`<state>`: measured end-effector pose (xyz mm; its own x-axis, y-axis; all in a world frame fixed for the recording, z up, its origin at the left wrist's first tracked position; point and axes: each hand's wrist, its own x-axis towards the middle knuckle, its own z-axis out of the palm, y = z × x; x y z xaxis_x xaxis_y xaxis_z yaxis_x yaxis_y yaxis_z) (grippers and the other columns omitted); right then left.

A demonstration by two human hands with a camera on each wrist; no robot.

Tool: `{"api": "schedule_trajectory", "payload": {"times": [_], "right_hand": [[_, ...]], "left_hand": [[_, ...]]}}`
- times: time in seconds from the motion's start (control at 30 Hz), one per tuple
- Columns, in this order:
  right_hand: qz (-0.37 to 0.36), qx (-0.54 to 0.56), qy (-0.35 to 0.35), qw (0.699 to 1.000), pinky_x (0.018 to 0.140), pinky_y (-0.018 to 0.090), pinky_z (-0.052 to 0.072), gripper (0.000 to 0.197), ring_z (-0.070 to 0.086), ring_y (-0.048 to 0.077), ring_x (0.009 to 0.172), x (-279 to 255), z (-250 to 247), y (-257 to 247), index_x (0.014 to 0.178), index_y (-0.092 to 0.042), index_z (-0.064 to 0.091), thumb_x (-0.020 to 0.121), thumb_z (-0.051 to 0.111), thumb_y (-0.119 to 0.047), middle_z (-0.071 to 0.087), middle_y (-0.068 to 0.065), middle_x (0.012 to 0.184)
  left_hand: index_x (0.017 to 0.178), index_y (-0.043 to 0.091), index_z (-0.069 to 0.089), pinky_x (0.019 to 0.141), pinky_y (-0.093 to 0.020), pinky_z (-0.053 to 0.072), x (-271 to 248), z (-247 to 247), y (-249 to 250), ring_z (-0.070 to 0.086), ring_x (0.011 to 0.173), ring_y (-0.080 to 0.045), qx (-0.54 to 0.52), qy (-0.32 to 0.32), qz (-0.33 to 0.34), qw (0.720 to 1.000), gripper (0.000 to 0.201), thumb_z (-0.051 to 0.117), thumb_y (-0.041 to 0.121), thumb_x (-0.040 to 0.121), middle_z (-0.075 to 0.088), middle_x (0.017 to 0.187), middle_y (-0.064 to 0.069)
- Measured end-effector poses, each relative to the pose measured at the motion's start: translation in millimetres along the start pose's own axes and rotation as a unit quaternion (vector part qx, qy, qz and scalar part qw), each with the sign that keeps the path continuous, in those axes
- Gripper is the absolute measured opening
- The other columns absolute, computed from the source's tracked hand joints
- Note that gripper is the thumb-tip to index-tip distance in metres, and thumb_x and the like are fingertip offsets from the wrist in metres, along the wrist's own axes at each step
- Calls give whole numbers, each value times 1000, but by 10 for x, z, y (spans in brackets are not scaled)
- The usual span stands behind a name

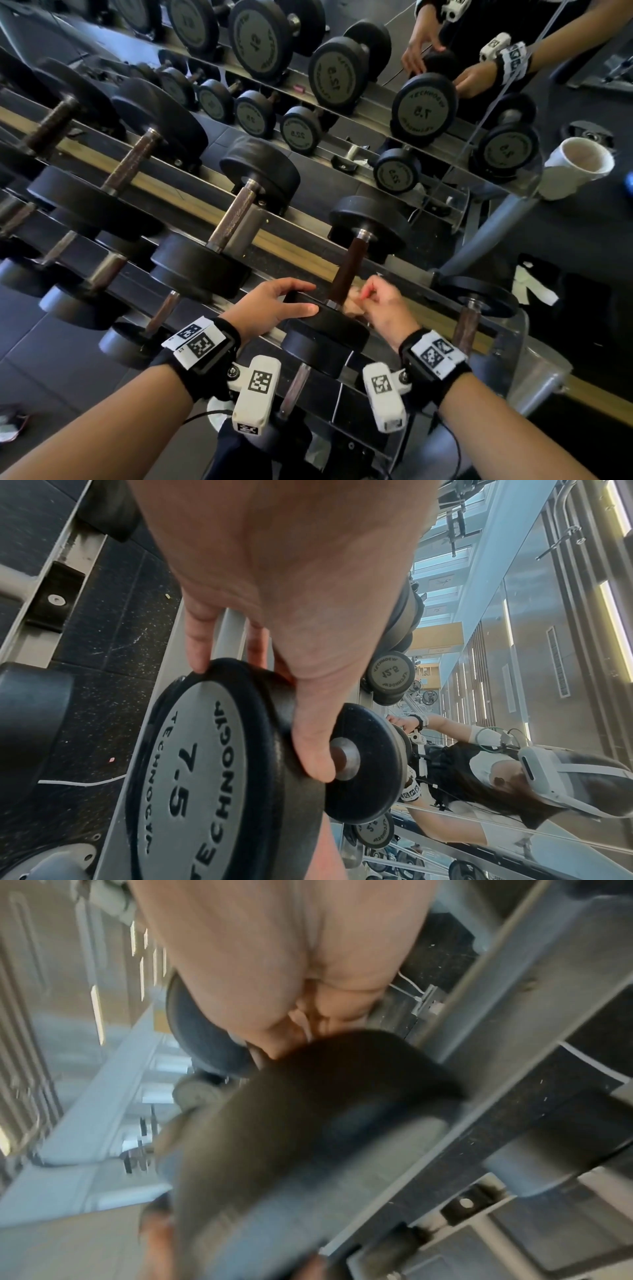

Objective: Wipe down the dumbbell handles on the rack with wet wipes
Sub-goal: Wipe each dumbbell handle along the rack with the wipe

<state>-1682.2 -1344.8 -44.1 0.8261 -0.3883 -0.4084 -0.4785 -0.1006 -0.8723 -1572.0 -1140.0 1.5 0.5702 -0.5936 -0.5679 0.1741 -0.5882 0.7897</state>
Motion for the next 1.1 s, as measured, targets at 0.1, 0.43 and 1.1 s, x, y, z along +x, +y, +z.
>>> {"api": "schedule_trajectory", "payload": {"times": [0.1,0.43,1.1], "right_hand": [[9,11,102,995,90,58,52,26,65,39,97,214,-171,-191,76,-20,51,91,57,-1,66,25,100],[-72,-110,42,990,57,2,38,35,55,-15,67,-106,-11,-205,68,-25,48,89,54,2,59,-13,73],[-223,-362,-27,905,59,26,49,23,61,11,68,120,-365,-794,79,-29,45,97,45,-14,59,-1,78]], "left_hand": [[121,41,63,82,-16,43,-13,3,3,62,104,-4,7,6,4,1000,41,76,38,82,66,113,12],[124,35,62,103,-34,44,-45,30,26,61,110,-12,5,12,3,1000,42,74,35,84,65,118,5],[122,37,61,94,-22,41,-74,61,-15,55,100,4,-1,30,8,1000,41,74,39,83,61,109,18]]}}
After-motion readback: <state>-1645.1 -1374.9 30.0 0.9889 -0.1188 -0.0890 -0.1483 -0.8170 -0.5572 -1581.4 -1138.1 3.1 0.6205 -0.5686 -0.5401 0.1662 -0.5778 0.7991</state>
